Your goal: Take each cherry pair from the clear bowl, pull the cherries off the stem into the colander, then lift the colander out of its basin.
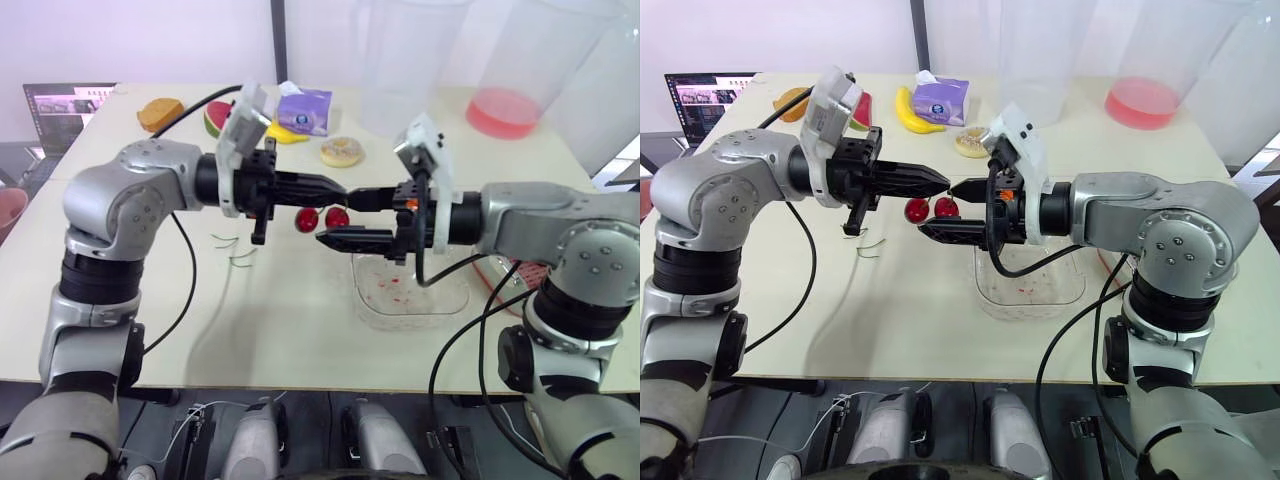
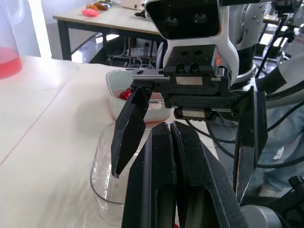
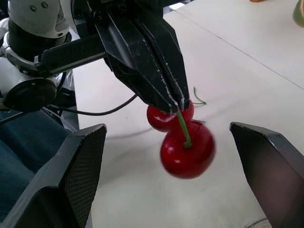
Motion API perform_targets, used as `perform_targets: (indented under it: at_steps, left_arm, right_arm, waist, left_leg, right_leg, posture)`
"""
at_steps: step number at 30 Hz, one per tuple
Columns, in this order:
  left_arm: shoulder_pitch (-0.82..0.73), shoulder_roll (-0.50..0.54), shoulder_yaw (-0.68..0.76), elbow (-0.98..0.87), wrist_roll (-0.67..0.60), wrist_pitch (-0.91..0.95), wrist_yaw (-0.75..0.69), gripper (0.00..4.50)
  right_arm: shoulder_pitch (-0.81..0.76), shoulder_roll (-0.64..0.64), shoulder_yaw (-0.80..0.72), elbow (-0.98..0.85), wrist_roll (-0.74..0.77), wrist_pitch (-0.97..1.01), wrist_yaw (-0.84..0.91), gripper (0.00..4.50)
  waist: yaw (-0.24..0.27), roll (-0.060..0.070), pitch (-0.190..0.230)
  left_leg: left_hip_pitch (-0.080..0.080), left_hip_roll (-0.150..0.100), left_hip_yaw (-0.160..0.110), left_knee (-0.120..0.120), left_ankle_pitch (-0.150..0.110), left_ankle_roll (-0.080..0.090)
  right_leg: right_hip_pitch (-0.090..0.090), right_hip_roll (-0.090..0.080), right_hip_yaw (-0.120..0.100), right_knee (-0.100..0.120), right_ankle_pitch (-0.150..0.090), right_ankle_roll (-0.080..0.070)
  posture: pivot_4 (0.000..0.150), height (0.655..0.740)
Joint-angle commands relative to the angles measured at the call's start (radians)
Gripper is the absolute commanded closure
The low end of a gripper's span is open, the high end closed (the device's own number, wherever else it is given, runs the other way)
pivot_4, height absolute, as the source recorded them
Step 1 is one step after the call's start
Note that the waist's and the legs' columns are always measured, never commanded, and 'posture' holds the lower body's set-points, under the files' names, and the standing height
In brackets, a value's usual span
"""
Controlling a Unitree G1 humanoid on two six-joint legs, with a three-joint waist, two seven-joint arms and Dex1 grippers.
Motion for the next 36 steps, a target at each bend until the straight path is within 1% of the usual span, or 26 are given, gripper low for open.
perform_targets:
  at_steps: [1,7,8,10,12,13,15,16,20,23,32,34,36]
  left_arm:
    - [-0.027,-0.002,0.028,-0.041,-0.025,0.001,0.011,4.5]
    - [-0.028,-0.006,0.026,-0.045,-0.037,0.005,0.023,4.5]
    - [-0.027,-0.006,0.026,-0.046,-0.04,0.007,0.025,4.5]
    - [-0.027,-0.006,0.026,-0.047,-0.043,0.009,0.027,4.5]
    - [-0.027,-0.006,0.027,-0.046,-0.044,0.01,0.028,4.5]
    - [-0.028,-0.006,0.028,-0.046,-0.044,0.011,0.029,4.5]
    - [-0.028,-0.006,0.031,-0.045,-0.047,0.016,0.032,4.5]
    - [-0.028,-0.006,0.032,-0.045,-0.048,0.017,0.032,4.5]
    - [-0.031,-0.009,0.033,-0.039,-0.05,0.018,0.038,4.5]
    - [-0.034,-0.011,0.035,-0.033,-0.052,0.017,0.043,4.5]
    - [-0.03,-0.016,0.046,-0.033,-0.063,0.025,0.062,4.5]
    - [-0.023,-0.01,0.049,-0.035,-0.065,0.031,0.064,4.5]
    - [-0.012,-0.003,0.049,-0.035,-0.06,0.034,0.066,4.5]
  right_arm:
    - [-0.001,-0.011,0.004,-0.018,0.014,-0.025,-0.008,0.09]
    - [0.007,-0.018,0.02,-0.016,0.009,-0.048,-0.022,0.09]
    - [0.008,-0.018,0.021,-0.015,0.009,-0.051,-0.024,0.32]
    - [0.011,-0.022,0.025,-0.014,0.01,-0.056,-0.028,0.94]
    - [0.019,-0.029,0.03,-0.016,0.01,-0.062,-0.028,2.04]
    - [0.022,-0.031,0.032,-0.017,0.009,-0.064,-0.03,2.4]
    - [0.027,-0.034,0.033,-0.017,0.013,-0.068,-0.031,3.45]
    - [0.03,-0.037,0.035,-0.018,0.013,-0.071,-0.032,3.61]
    - [0.04,-0.049,0.043,-0.016,0.012,-0.08,-0.033,3.61]
    - [0.061,-0.081,0.067,-0.021,0.001,-0.098,-0.023,3.61]
    - [0.206,-0.164,0.138,-0.025,-0.041,-0.158,-0.012,3.61]
    - [0.226,-0.161,0.114,-0.03,-0.032,-0.164,-0.025,3.61]
    - [0.237,-0.144,0.051,-0.04,-0.005,-0.155,-0.048,3.61]
  waist:
    - [-0.001,0.0,0.0]
    - [-0.001,0.0,0.0]
    - [-0.001,0.0,0.0]
    - [-0.001,0.0,0.0]
    - [-0.001,0.0,0.0]
    - [-0.001,0.0,0.0]
    - [-0.001,0.0,0.0]
    - [-0.001,0.0,0.0]
    - [0.0,0.0,0.0]
    - [0.0,0.0,0.0]
    - [0.0,0.0,0.0]
    - [-0.001,0.0,0.0]
    - [-0.001,0.0,0.0]
  left_leg:
    - [0.0,0.0,0.0,0.0,0.0,0.0]
    - [0.0,0.0,0.0,0.0,0.0,0.0]
    - [0.0,0.0,0.0,0.0,0.0,0.0]
    - [0.0,0.0,0.0,0.0,0.0,0.0]
    - [0.0,0.0,0.0,0.0,0.0,0.0]
    - [0.0,0.0,0.0,0.0,0.0,0.0]
    - [0.0,0.0,0.0,0.0,0.0,0.0]
    - [0.0,0.0,0.0,0.0,0.0,0.0]
    - [0.0,0.0,0.0,0.0,0.0,0.0]
    - [0.0,0.0,0.0,0.0,0.0,0.0]
    - [0.0,0.0,0.0,0.0,0.0,0.0]
    - [0.0,0.0,0.0,0.0,0.0,0.0]
    - [0.0,0.0,0.0,0.0,0.0,0.0]
  right_leg:
    - [0.0,0.0,0.0,0.0,0.0,0.0]
    - [0.0,0.0,0.0,0.0,0.0,0.0]
    - [0.0,0.0,0.0,0.0,0.0,0.0]
    - [0.0,0.0,0.0,0.0,0.0,0.0]
    - [0.0,0.001,0.0,0.0,0.0,0.0]
    - [0.0,0.001,0.0,0.0,0.0,0.0]
    - [0.0,0.001,0.0,0.0,0.0,0.0]
    - [0.0,0.001,0.0,0.0,0.0,0.0]
    - [0.0,0.001,0.0,0.0,0.0,0.0]
    - [0.0,0.001,0.0,0.0,0.0,0.0]
    - [0.0,0.001,0.0,-0.001,0.0,0.0]
    - [0.0,0.001,0.0,-0.001,0.0,0.0]
    - [0.0,0.002,0.0,-0.001,0.0,0.0]
  posture:
    - [0.15,0.74]
    - [0.15,0.74]
    - [0.15,0.74]
    - [0.15,0.74]
    - [0.15,0.74]
    - [0.15,0.74]
    - [0.15,0.74]
    - [0.15,0.74]
    - [0.15,0.74]
    - [0.15,0.74]
    - [0.15,0.74]
    - [0.15,0.74]
    - [0.15,0.74]
